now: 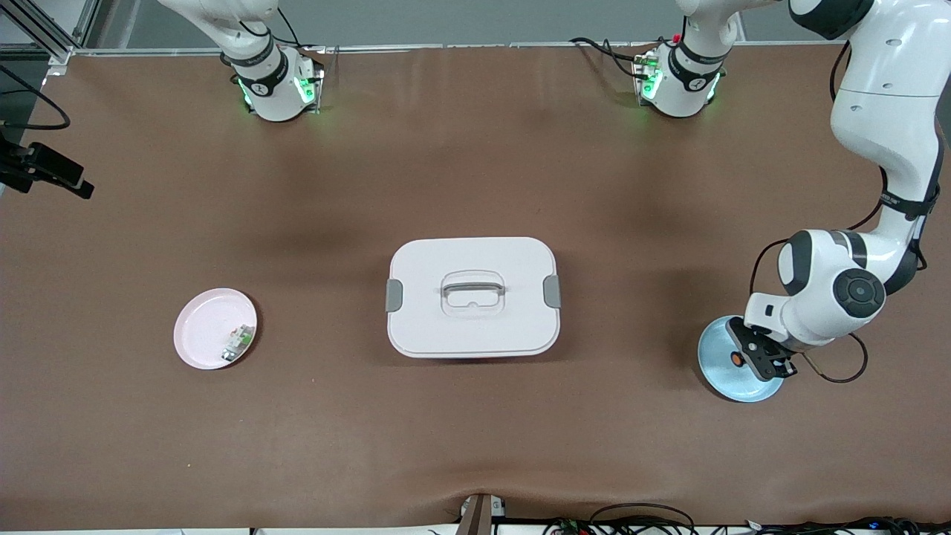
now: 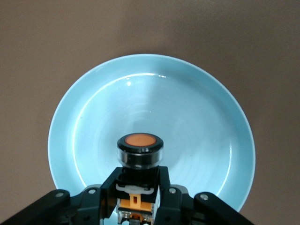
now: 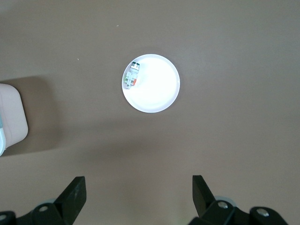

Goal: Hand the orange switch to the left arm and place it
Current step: 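Lower the switch onto the blue plate and open the left gripper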

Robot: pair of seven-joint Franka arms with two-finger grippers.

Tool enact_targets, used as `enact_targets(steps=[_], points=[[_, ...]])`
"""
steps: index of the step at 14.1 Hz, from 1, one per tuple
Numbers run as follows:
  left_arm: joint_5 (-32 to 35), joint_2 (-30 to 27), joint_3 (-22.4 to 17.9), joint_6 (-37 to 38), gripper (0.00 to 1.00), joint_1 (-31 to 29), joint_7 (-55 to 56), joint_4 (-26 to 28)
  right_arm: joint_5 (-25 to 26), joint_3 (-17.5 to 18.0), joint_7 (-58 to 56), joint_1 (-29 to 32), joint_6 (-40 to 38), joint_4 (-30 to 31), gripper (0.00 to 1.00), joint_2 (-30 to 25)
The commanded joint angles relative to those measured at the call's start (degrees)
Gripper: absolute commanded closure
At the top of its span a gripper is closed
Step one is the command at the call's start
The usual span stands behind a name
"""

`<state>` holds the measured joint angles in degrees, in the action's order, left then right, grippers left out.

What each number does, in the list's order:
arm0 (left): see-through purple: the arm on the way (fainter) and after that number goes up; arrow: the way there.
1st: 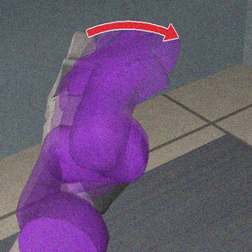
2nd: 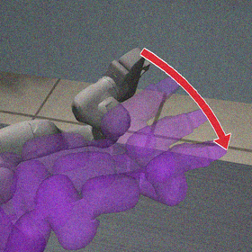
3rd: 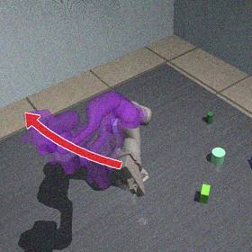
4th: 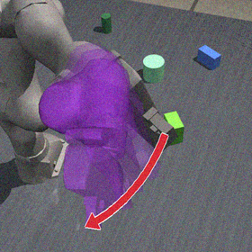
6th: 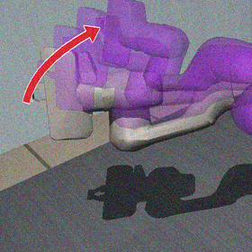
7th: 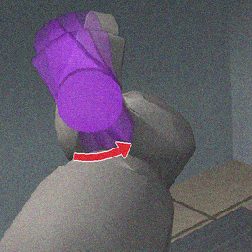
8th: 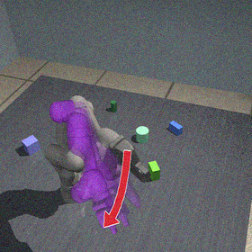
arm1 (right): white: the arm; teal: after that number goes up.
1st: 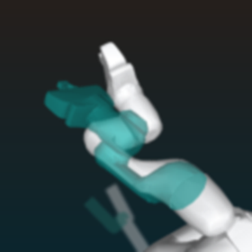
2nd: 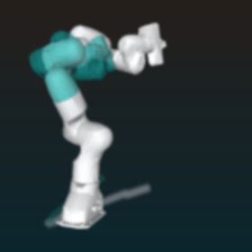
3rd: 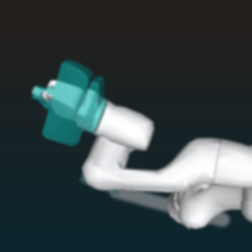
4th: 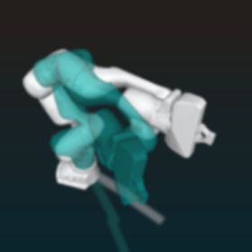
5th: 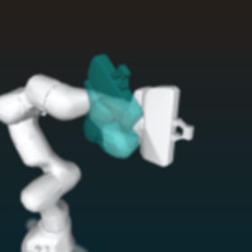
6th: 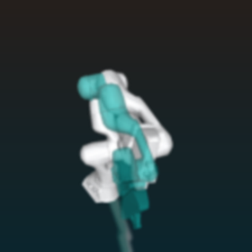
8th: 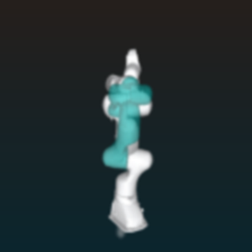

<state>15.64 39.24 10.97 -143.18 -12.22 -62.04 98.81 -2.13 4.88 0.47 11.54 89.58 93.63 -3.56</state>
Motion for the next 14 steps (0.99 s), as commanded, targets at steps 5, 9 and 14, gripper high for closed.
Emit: enact_targets(steps=[5, 9, 14], points=[[1.06, -0.04, 0.37, -0.88, 0.00, -0.26, 0.07, -1.60, 2.13, 1.01, -0.55, 0.33, 0.51, -1.96, 0.00, 1.80], [-0.61, -2.41, 0.98, 3.49, 0.00, 0.09, 3.14, -2.65, 2.05, 1.01, -0.64, 0.24, 0.60, -1.96, 0.00, 1.80], [-6.04, -7.06, 1.86, 14.41, 0.00, -0.43, 12.99, -5.56, 0.91, 0.75, -7.49, 1.81, 0.68, -1.96, 0.00, 1.97]])
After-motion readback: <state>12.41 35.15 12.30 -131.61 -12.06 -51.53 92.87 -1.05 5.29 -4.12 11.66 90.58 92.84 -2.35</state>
